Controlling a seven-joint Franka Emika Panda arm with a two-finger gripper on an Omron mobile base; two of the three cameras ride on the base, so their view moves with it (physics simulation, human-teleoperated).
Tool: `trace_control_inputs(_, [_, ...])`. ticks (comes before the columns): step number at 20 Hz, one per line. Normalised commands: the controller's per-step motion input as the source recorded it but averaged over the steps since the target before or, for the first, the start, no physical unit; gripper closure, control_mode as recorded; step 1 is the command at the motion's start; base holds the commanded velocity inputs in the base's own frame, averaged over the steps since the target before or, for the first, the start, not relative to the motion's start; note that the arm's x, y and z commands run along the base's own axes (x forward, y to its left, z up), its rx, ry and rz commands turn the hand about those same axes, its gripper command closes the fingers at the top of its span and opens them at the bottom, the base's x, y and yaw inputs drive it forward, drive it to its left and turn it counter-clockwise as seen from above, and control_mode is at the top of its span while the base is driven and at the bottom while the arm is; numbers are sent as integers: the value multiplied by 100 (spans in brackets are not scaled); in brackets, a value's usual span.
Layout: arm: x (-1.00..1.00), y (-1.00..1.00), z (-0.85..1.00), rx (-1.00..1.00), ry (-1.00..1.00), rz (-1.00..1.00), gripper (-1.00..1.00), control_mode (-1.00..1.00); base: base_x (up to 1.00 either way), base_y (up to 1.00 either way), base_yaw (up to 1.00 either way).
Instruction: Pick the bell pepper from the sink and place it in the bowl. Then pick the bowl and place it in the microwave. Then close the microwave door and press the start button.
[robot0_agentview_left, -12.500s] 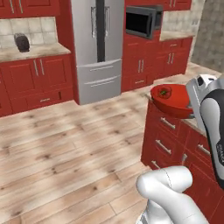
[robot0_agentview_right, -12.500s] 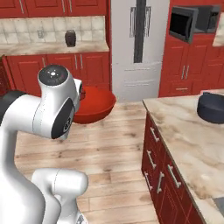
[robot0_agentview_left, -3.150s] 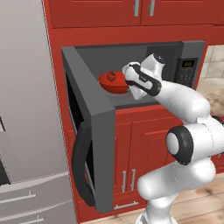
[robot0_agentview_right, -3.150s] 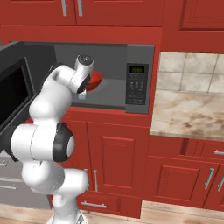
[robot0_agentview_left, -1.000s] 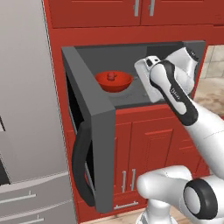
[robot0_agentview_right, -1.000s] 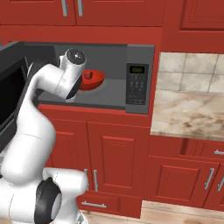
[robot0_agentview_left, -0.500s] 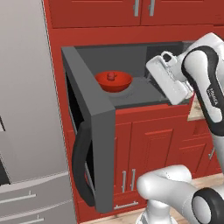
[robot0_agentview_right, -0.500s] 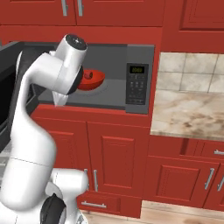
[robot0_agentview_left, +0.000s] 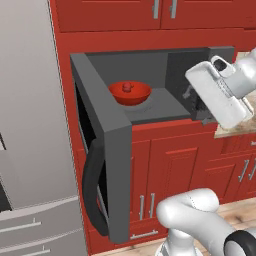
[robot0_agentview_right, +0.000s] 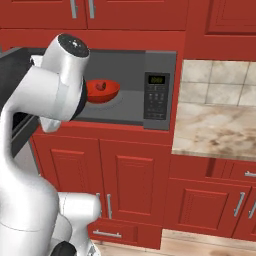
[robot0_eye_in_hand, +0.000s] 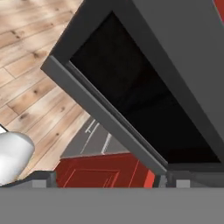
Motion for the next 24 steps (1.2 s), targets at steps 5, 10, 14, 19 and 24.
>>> trace_control_inputs(5, [-100, 17, 73, 8, -2, 16, -100, -100, 0, 0, 0])
trace_control_inputs(10, [-100, 53, 9, 0, 0, 15, -100, -100, 0, 0, 0])
trace_control_inputs(14, [-100, 50, 0, 0, -7, 12, -100, -100, 0, 0, 0])
trace_control_inputs(19, [-100, 21, 0, 0, -13, 3, -100, -100, 0, 0, 0])
trace_control_inputs(24, [-94, 36, -2, 0, -4, -1, -100, -100, 0, 0, 0])
